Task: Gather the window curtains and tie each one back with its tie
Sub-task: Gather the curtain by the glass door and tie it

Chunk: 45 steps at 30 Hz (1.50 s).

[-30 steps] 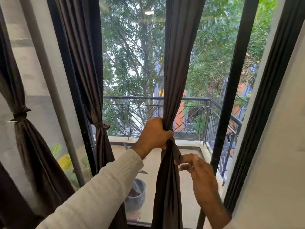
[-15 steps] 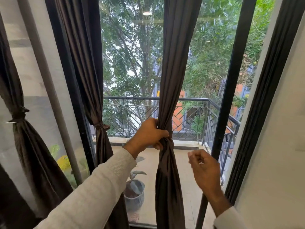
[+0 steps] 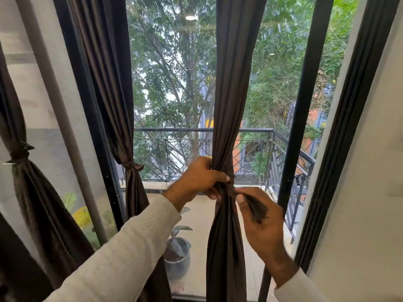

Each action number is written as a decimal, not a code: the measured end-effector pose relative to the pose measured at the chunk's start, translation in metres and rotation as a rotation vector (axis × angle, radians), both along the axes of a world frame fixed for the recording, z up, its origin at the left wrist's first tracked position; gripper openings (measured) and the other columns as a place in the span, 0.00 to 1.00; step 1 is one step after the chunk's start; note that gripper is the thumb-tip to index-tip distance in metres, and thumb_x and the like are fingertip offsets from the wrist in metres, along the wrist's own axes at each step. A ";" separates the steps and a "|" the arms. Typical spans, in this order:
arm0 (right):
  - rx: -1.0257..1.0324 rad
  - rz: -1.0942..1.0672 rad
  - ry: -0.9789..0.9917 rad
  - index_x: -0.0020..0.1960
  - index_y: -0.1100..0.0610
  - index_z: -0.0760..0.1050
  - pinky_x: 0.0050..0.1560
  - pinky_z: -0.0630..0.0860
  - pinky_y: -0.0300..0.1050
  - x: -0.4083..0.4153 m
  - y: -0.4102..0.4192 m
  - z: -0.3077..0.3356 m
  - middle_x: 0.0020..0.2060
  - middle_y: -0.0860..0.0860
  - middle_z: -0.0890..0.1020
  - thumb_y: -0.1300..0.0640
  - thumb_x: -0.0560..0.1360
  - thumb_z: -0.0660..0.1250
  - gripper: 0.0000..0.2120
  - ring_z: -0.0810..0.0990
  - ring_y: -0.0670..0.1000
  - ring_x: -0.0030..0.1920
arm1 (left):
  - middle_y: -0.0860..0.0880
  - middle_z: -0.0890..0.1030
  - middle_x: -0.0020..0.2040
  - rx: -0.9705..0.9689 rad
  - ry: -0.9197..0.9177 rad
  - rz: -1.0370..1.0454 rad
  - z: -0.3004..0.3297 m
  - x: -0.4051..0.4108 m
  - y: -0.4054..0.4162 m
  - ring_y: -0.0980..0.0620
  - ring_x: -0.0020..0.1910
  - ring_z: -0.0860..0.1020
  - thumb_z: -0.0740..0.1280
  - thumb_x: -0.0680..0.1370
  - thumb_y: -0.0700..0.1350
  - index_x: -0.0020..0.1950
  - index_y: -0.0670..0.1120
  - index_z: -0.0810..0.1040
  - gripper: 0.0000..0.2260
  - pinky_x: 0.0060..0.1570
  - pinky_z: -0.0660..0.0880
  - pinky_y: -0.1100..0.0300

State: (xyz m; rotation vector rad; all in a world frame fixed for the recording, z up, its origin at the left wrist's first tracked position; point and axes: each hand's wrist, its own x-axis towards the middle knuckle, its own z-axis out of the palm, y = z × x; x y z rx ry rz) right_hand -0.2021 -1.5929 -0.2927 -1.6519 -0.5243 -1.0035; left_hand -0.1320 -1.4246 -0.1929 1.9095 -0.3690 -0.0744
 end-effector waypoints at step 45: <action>-0.361 -0.416 -0.053 0.46 0.58 0.79 0.47 0.79 0.46 0.018 -0.006 -0.001 0.51 0.51 0.78 0.69 0.74 0.75 0.08 0.78 0.48 0.46 | 0.42 0.85 0.47 0.014 0.141 0.070 0.010 0.015 -0.011 0.49 0.37 0.80 0.82 0.73 0.40 0.56 0.44 0.77 0.18 0.32 0.72 0.57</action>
